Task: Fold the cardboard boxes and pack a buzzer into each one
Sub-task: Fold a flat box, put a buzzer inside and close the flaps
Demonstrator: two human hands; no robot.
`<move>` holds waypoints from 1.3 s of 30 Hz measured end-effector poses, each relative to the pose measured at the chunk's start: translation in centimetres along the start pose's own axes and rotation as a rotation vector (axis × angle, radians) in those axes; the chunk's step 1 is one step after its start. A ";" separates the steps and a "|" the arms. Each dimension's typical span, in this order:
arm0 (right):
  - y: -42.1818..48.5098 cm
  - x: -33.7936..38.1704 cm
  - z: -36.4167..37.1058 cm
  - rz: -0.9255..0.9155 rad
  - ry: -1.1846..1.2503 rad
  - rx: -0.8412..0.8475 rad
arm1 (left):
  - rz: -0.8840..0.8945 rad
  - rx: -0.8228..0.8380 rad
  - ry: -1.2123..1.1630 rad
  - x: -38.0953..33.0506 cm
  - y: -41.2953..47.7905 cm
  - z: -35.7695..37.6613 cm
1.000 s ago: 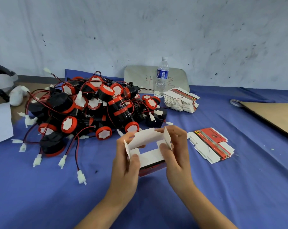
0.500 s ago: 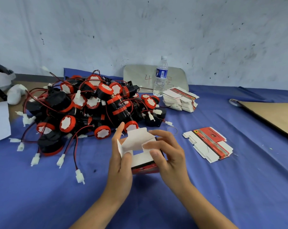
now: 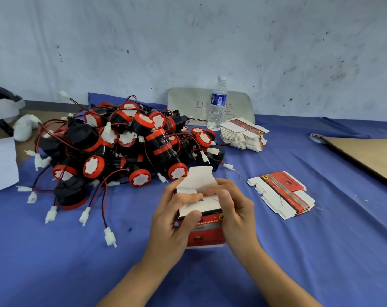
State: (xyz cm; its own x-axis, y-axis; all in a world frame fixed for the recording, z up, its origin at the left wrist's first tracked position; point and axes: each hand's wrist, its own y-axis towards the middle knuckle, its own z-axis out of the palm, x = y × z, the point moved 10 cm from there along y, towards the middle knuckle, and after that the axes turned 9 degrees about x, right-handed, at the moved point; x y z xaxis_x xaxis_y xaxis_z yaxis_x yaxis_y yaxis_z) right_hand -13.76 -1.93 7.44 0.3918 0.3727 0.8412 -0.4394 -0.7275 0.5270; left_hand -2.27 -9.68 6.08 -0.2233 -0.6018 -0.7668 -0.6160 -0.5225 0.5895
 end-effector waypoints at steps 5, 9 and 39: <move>0.2 1.5 -0.1 -0.101 -0.090 0.038 | 0.013 0.006 0.001 -0.2 0.0 -0.1; 0.3 1.4 0.9 -0.094 -0.050 0.108 | 0.015 0.006 0.034 -0.3 0.2 -0.4; 0.0 -3.2 2.3 0.370 0.391 0.321 | -0.057 0.148 0.134 1.7 0.1 1.2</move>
State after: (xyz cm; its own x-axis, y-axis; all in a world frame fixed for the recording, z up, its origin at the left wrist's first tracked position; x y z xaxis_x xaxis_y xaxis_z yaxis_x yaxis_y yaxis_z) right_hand -13.20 -4.44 4.51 -0.0909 0.2022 0.9751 -0.2012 -0.9627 0.1809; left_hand -3.62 -10.04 4.58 -0.0885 -0.6538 -0.7515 -0.7313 -0.4696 0.4947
